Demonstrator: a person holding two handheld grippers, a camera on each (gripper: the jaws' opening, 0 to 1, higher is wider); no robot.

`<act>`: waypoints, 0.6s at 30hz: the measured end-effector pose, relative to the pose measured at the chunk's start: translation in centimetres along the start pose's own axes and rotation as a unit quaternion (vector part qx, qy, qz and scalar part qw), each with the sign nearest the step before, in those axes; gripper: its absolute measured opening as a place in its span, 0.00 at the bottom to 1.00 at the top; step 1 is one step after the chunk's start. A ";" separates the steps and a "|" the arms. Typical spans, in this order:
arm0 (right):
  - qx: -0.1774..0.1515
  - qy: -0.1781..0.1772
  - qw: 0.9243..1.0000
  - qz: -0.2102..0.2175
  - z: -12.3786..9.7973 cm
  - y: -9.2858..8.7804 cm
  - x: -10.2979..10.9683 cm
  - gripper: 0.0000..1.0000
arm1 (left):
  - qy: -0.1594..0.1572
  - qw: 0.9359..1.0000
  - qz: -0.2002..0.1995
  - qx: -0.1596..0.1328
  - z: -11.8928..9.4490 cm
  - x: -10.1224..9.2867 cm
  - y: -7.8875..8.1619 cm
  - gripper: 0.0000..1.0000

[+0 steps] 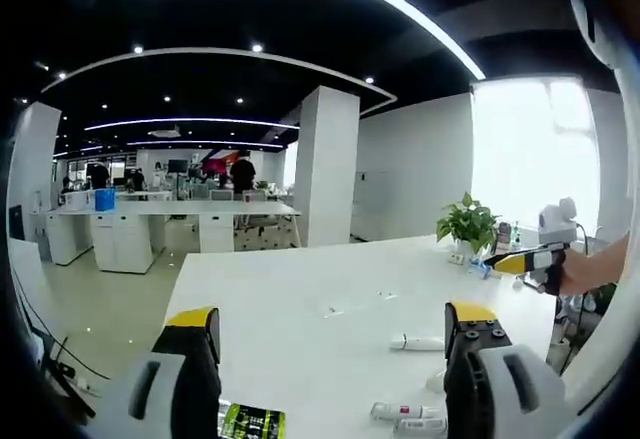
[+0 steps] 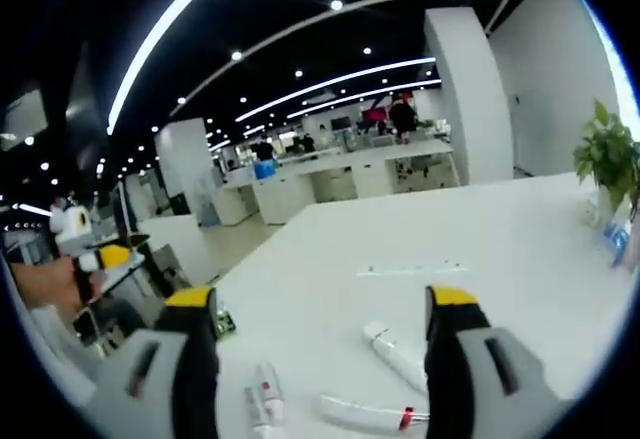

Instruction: Arrange the skincare products in the storage area until every visible bottle or jar stands upright without overlapping.

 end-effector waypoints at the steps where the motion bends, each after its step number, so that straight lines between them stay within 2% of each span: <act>1: -0.001 0.000 1.000 -0.002 0.0 0.1 0.1 0.84 | 0.000 1.000 -0.001 -0.001 0.0 0.0 0.1 0.95; 9: 0.002 0.001 1.000 -0.005 -0.2 -0.3 0.0 0.84 | 0.002 1.000 0.002 -0.002 -0.5 -0.4 0.2 0.94; 13: 0.006 -0.002 1.000 -0.009 -0.3 -0.4 -0.4 0.84 | 0.004 1.000 0.006 -0.009 -0.8 -0.5 0.0 0.91; 18: 0.002 -0.007 1.000 -0.016 -0.2 0.0 -1.2 0.84 | 0.009 1.000 0.007 -0.005 -0.7 -0.6 -0.2 0.93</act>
Point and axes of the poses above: the point that each gripper's makers call its tool centre point, and the gripper's own axes: z roughly forward along the fingers, x roughly to its left, y roughly out of its top, the point moved 8 cm from there along -z, roughly backward along the fingers, and after that the axes turned 5 degrees about x, right-handed, at the moved point
